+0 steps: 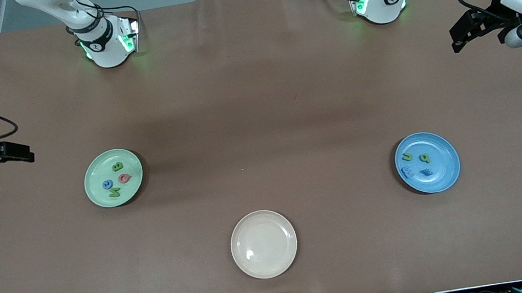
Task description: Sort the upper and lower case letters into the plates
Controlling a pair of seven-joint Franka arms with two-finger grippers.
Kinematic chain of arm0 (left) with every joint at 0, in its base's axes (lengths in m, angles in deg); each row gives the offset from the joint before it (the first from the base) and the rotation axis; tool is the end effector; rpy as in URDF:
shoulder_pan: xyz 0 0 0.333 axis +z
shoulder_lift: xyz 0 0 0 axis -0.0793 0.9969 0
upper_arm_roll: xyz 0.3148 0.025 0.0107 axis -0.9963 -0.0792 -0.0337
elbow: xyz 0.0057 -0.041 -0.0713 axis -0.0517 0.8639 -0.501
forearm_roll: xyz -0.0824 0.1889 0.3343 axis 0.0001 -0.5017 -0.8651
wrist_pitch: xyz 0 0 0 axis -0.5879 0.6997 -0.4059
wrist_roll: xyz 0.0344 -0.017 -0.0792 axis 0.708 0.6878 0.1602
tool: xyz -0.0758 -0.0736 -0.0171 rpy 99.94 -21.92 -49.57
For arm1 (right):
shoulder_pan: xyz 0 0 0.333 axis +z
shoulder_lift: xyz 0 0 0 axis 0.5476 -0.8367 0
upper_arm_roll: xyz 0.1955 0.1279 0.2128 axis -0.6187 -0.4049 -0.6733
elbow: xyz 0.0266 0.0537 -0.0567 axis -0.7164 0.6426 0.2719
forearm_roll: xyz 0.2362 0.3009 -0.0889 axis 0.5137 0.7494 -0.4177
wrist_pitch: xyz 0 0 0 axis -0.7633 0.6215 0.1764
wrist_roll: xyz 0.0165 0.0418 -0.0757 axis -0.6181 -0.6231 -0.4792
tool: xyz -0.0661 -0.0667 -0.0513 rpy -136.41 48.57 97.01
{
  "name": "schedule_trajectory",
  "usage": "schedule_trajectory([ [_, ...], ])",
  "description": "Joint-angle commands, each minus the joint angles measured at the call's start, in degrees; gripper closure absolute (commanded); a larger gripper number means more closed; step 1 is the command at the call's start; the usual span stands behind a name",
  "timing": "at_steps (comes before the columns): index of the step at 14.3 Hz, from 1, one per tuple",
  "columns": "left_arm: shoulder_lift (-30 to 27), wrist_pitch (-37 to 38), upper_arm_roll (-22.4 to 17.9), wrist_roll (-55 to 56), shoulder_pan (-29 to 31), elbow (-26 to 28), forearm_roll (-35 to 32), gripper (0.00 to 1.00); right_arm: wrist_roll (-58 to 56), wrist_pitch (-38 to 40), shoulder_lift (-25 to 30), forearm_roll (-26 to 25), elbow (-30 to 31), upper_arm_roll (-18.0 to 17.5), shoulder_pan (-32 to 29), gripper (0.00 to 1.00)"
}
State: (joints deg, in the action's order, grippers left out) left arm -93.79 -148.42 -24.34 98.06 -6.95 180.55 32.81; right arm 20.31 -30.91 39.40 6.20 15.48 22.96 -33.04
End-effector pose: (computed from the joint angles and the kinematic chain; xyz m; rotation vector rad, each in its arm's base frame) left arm 0.5125 -0.0758 0.6368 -3.1229 -0.0551 0.0358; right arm 0.5864 -0.0116 0.5710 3.1291 -0.0493 -0.2387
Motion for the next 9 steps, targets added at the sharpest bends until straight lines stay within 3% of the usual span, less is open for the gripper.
schedule_trajectory([
  [1, 0.81, 1.38, 0.23, -0.36, 0.29, -1.78, -0.12, 0.0, -0.23, -1.34, 5.81, 0.28, 5.71, 0.02, -0.52, 0.0],
  [9, 0.89, 1.38, 0.23, -0.45, 0.29, -1.78, -0.12, 0.0, -0.49, 0.68, 9.32, 0.28, 5.89, 0.02, -1.22, 0.0],
])
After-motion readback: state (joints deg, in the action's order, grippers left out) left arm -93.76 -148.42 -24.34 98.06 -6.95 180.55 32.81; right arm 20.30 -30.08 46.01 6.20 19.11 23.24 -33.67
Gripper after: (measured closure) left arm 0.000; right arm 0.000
